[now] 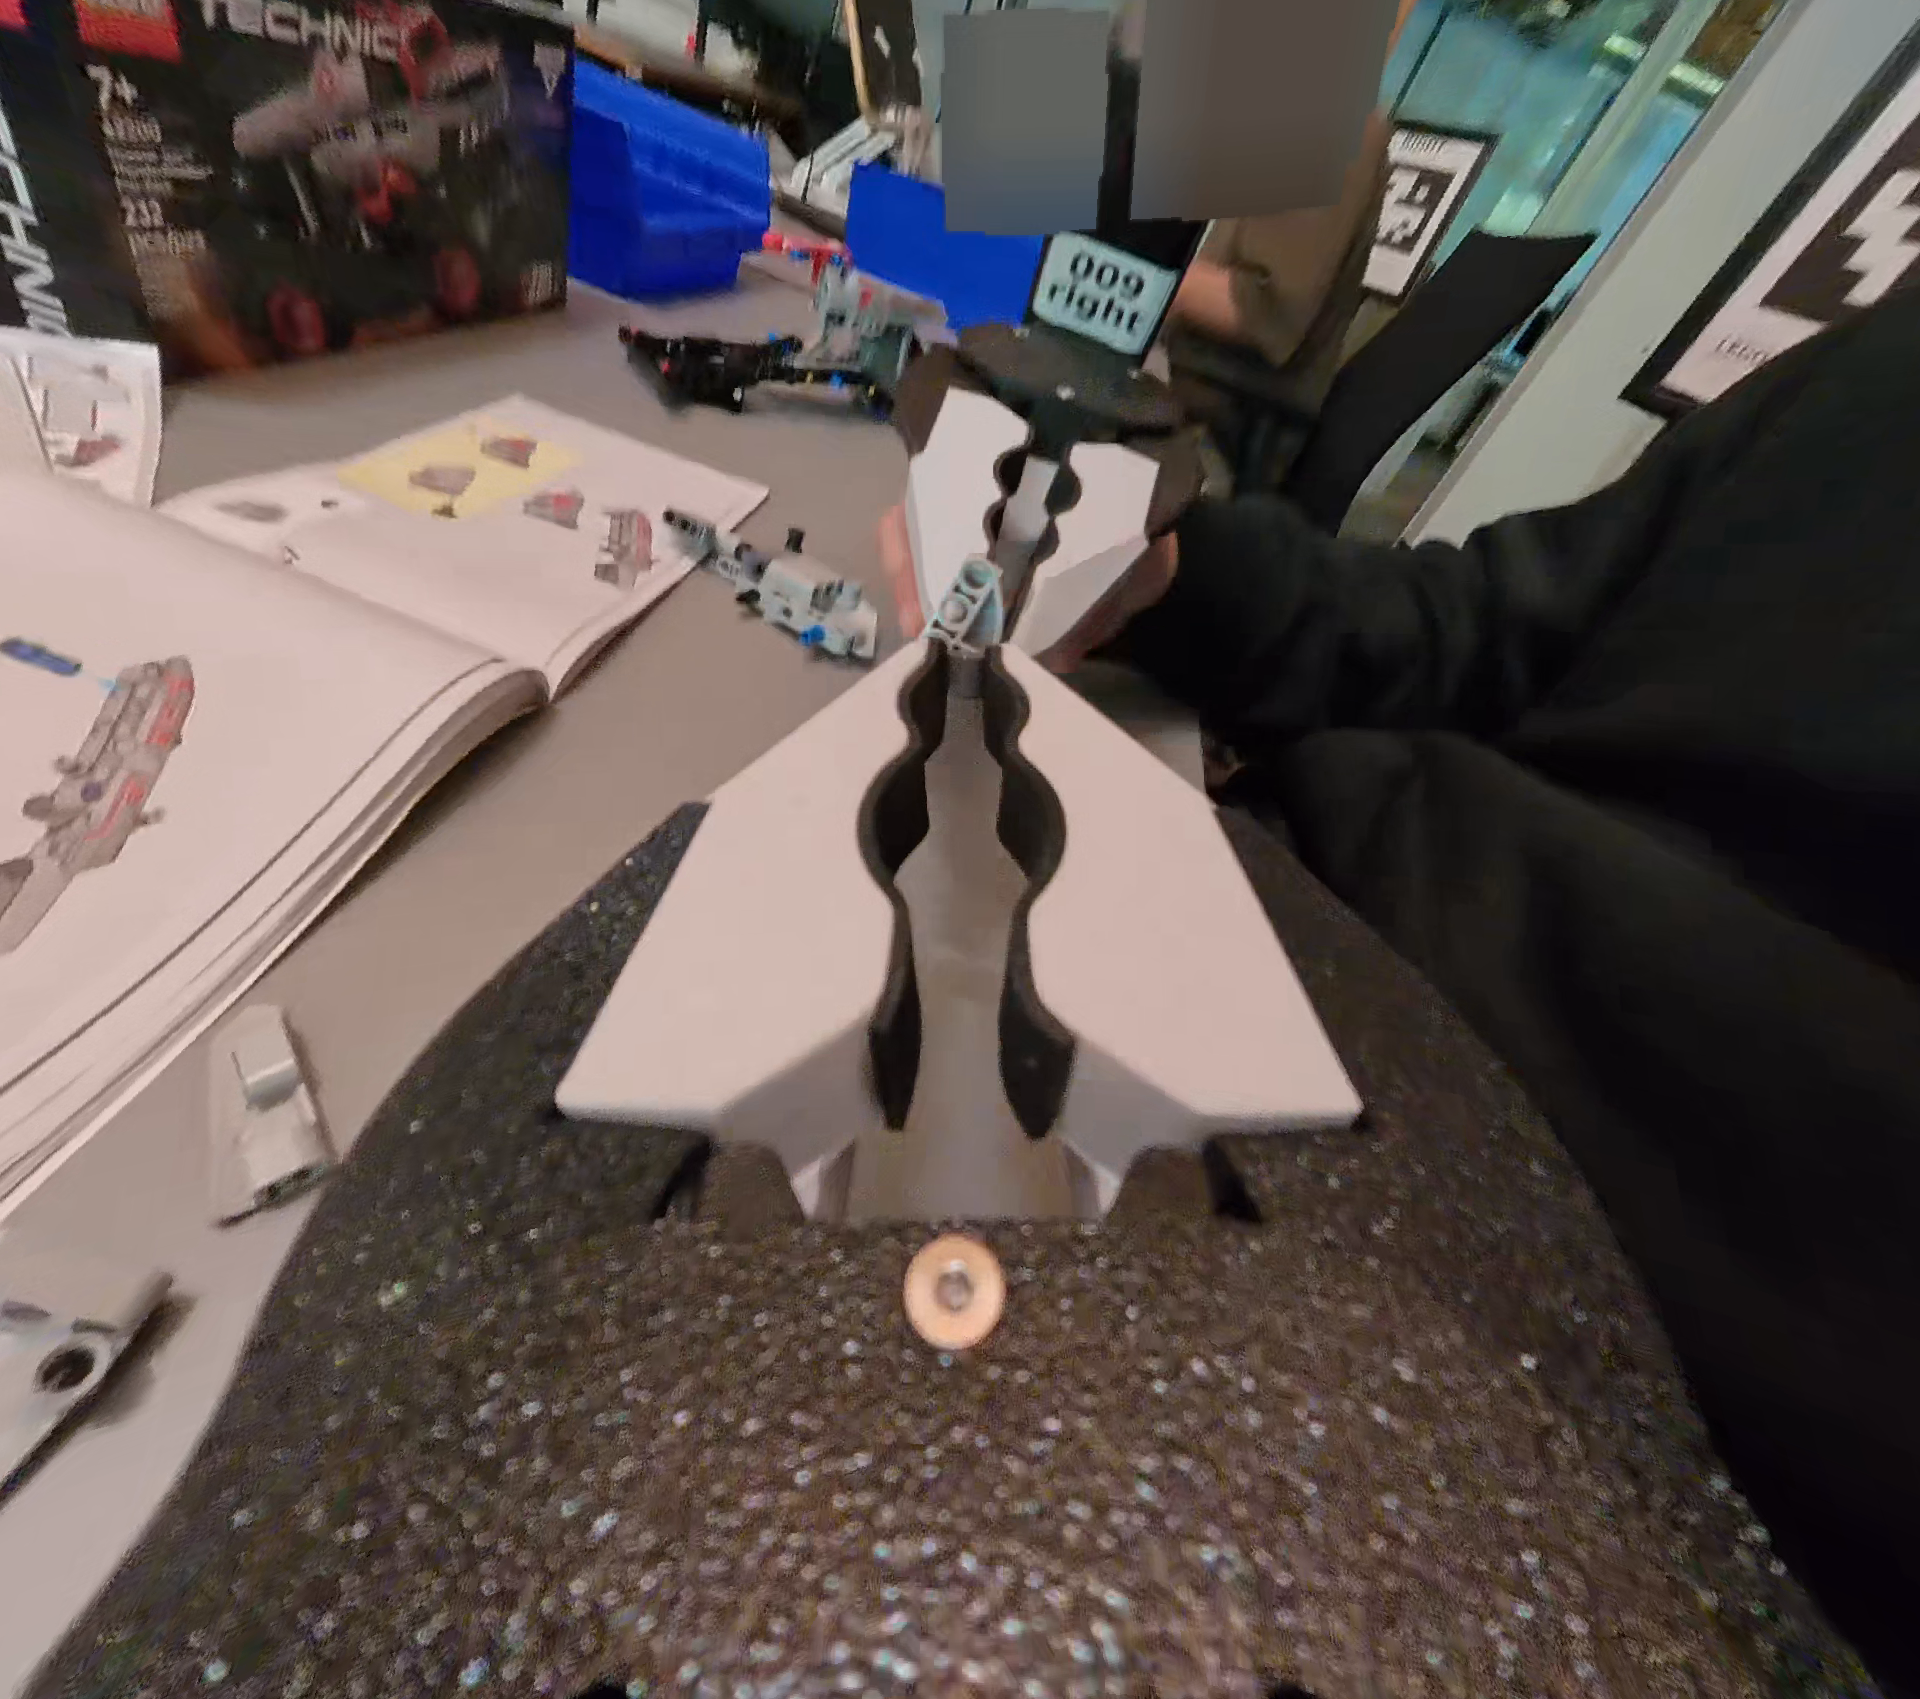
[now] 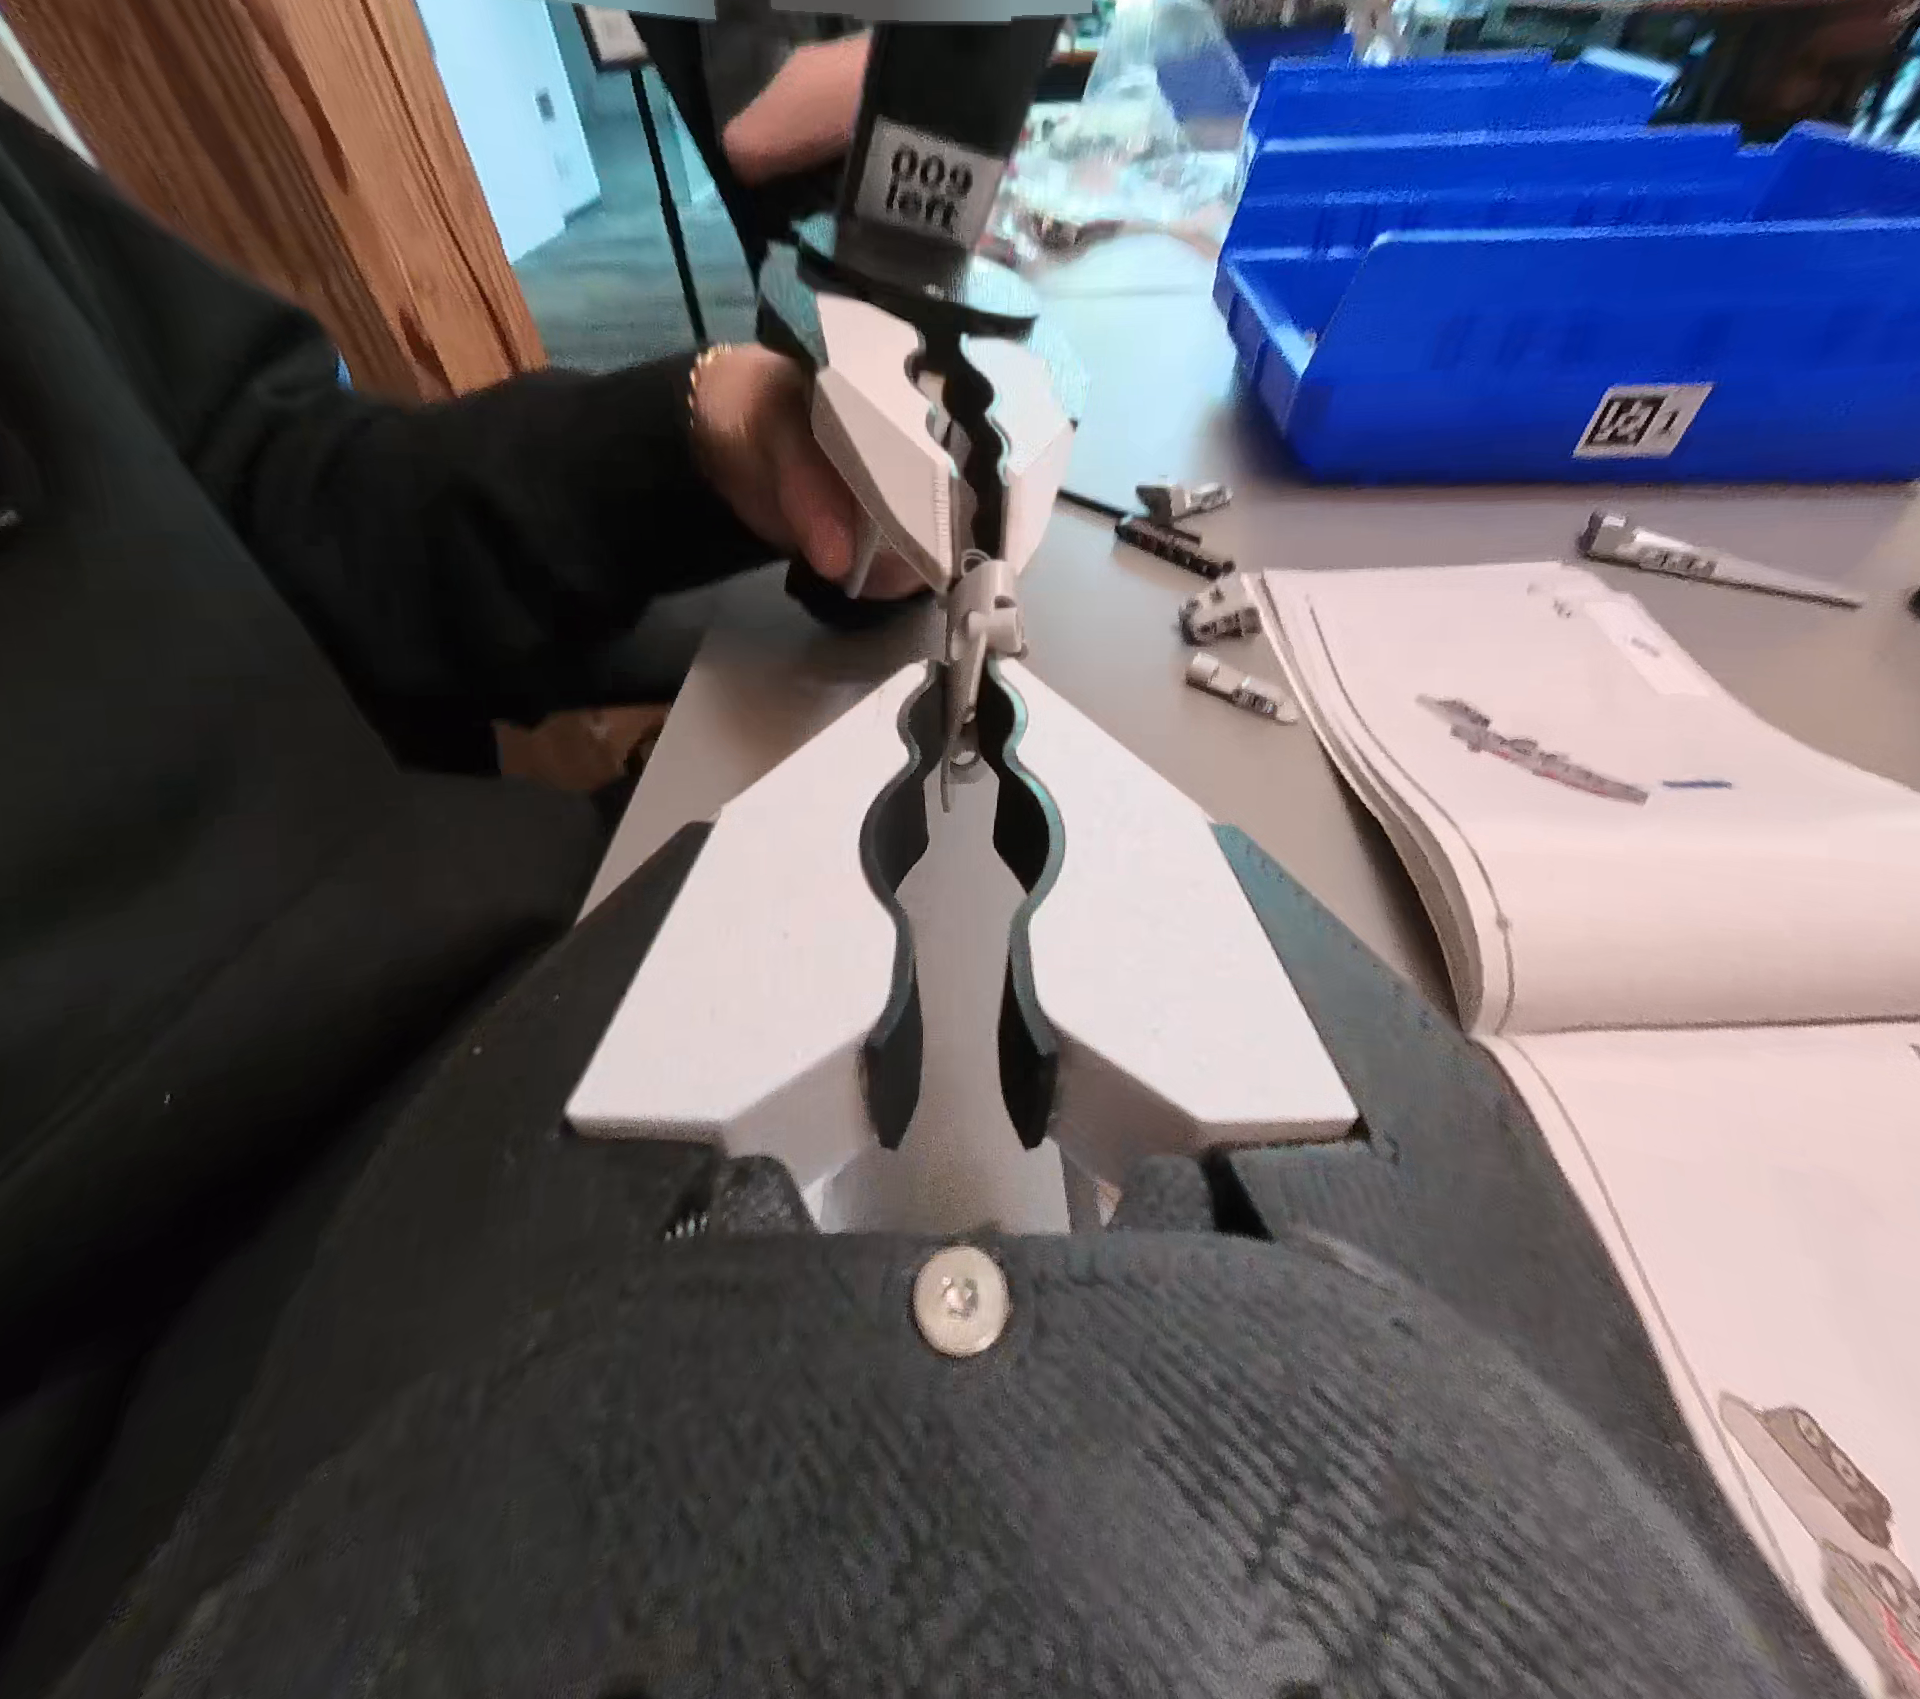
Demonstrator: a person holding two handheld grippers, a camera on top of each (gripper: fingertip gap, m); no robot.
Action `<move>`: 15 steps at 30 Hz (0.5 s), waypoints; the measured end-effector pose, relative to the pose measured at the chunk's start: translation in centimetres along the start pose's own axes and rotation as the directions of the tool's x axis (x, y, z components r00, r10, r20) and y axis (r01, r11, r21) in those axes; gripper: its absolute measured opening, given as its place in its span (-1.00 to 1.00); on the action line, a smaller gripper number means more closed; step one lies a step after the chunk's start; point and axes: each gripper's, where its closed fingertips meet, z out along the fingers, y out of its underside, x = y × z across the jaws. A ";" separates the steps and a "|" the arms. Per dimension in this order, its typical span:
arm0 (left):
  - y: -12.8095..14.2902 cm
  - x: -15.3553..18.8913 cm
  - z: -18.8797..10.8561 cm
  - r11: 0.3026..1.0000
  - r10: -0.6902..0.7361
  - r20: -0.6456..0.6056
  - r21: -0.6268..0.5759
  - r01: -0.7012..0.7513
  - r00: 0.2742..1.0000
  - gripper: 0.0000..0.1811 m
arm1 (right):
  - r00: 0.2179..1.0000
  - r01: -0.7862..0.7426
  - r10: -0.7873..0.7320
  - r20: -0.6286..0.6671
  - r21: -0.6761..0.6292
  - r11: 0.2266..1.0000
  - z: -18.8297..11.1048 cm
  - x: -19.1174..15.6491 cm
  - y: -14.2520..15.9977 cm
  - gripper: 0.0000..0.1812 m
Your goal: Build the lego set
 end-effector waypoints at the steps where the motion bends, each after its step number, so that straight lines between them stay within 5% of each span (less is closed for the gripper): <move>1: -0.3 0.1 -0.2 1.000 0.006 -0.007 0.021 -0.006 1.000 -0.94 | 1.000 0.005 -0.005 -0.010 0.026 1.000 0.1 0.0 -0.4 -0.94; 9: -1.7 0.7 -0.4 0.992 0.016 -0.037 0.124 -0.012 0.999 -0.94 | 0.999 0.037 -0.034 -0.021 0.158 0.987 0.1 -0.2 -2.1 -0.95; 15: -1.9 0.9 -0.1 0.992 0.098 0.023 0.076 -0.099 0.995 -0.94 | 0.999 0.041 -0.040 -0.008 0.167 0.985 -0.3 -0.3 -2.2 -0.94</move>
